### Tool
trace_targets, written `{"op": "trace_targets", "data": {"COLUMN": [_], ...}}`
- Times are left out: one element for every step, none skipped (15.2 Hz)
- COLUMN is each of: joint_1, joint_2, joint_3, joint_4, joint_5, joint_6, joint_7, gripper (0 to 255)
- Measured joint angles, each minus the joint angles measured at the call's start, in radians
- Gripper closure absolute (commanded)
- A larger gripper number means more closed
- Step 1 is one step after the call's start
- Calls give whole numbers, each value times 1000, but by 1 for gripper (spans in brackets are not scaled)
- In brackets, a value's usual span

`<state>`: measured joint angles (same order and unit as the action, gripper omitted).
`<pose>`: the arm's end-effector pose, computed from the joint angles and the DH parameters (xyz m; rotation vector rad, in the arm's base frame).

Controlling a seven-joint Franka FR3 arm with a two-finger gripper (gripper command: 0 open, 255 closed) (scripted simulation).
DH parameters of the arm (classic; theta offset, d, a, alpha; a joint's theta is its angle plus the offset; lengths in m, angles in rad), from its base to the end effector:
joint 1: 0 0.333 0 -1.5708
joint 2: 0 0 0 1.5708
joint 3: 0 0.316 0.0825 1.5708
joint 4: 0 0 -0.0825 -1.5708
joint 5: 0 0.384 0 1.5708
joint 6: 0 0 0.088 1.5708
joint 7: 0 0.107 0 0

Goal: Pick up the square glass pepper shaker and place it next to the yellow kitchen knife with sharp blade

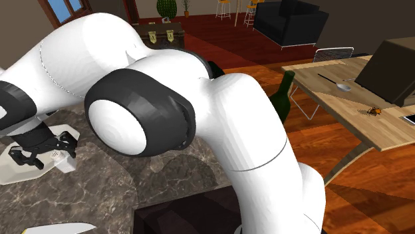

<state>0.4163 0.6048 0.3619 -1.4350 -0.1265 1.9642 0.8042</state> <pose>0.5405 0.4558 0.3530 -3.1023 0.0475 0.1371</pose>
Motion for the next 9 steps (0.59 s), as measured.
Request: {"op": "trace_targets", "data": {"joint_1": [0, -1, 0, 2, -1, -1, -1, -1, -1], "joint_2": [0, -8, -12, -11, -21, -23, -25, -25, -25], "joint_3": [0, 1, 3, 3, 5, 5, 5, 5, 6], "joint_4": [0, 6, 23, 57, 68, 80, 85, 87, 88], "joint_5": [0, 3, 4, 5, 8, 9, 10, 10, 10], "joint_6": [0, -13, -34, -66, -87, -100, -107, -110, -112], "joint_7": [0, -1, -1, -3, -6, -7, -7, -7, -7], "gripper": [0, 0, 0, 0, 0, 0, 0, 0, 0]}}
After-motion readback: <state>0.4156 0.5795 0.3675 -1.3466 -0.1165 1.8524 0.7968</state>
